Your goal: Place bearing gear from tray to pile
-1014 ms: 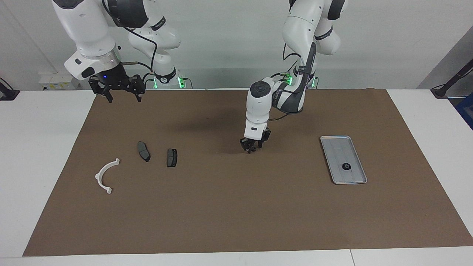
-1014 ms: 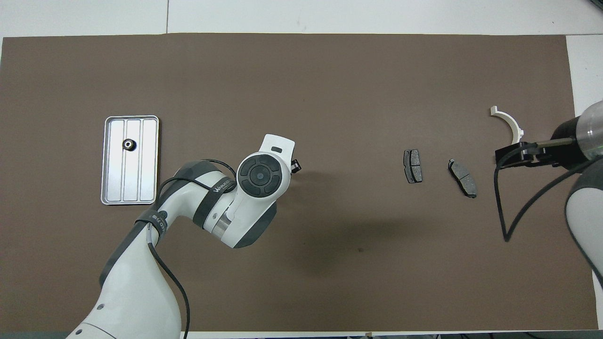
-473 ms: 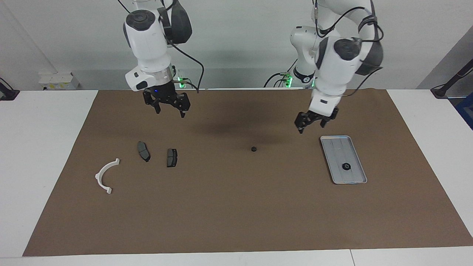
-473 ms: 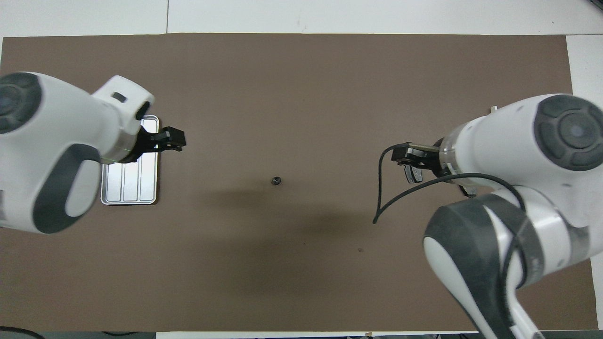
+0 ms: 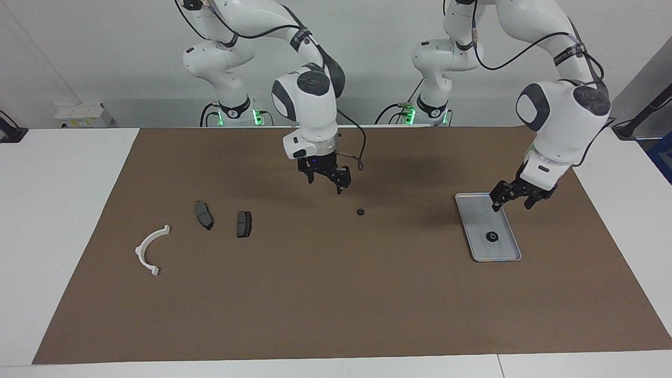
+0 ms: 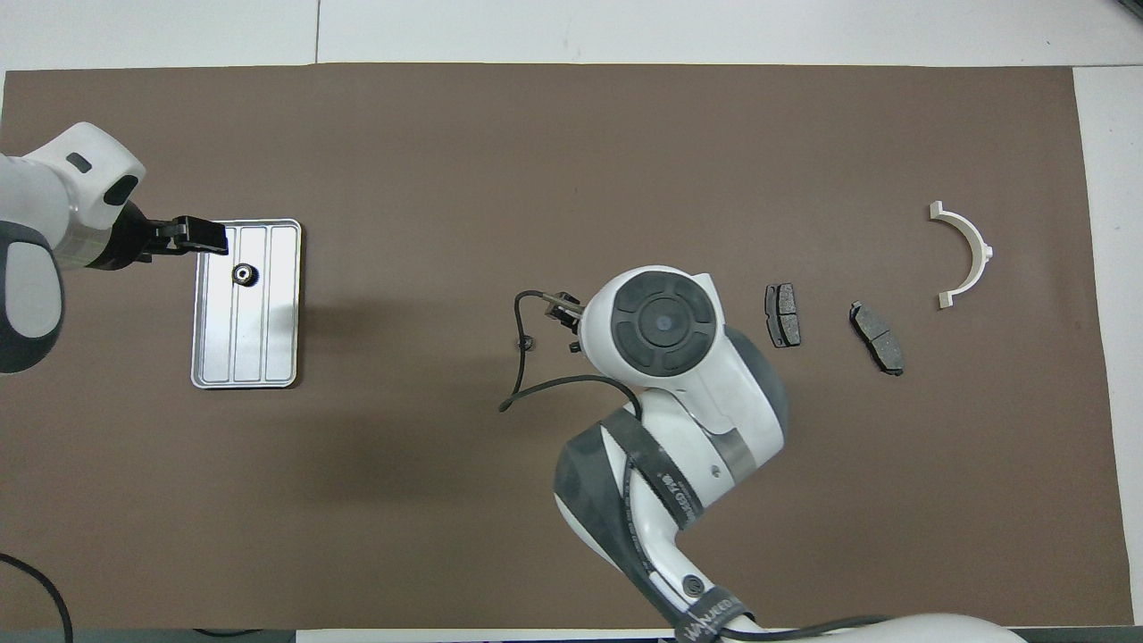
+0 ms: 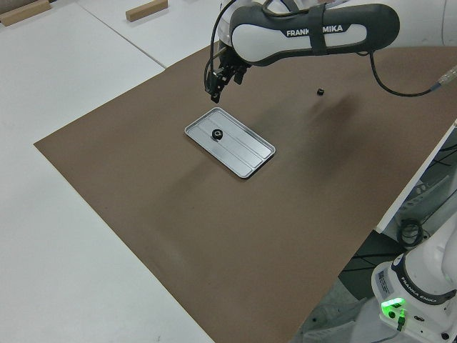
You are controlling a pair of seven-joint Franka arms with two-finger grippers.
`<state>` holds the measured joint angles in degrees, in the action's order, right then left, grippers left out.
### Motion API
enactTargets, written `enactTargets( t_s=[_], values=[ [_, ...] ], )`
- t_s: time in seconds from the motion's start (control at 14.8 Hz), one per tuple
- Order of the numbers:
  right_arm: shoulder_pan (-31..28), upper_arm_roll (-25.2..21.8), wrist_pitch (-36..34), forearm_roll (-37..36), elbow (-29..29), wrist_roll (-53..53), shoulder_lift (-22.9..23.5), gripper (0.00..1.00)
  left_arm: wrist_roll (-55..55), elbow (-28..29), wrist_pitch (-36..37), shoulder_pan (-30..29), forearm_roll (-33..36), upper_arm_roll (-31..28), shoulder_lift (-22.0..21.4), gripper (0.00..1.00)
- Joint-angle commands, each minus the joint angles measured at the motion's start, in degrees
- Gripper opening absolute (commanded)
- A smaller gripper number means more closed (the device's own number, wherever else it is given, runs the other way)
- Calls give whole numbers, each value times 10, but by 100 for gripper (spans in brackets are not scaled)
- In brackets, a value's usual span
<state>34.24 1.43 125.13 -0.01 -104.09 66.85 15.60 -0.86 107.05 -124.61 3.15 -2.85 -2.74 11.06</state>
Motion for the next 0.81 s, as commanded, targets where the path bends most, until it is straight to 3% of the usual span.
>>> enactTargets(
  t_s=[0.0,0.2,0.27,0.74],
  values=[
    [30,-6,-24,-24,96,60,77,97,-14,-25,-45,-4,-2,6,54,100],
    [60,-5,-38,-69,195,171,176,97,-28,-5,-70,-7,-2,5,70,100],
    [60,-4,-38,-68,208,180,189,97,-39,2,-67,-10,-3,5,68,100],
    [58,-3,-9,-72,187,176,202,97,-59,77,-101,-22,-2,5,60,100]
  ],
)
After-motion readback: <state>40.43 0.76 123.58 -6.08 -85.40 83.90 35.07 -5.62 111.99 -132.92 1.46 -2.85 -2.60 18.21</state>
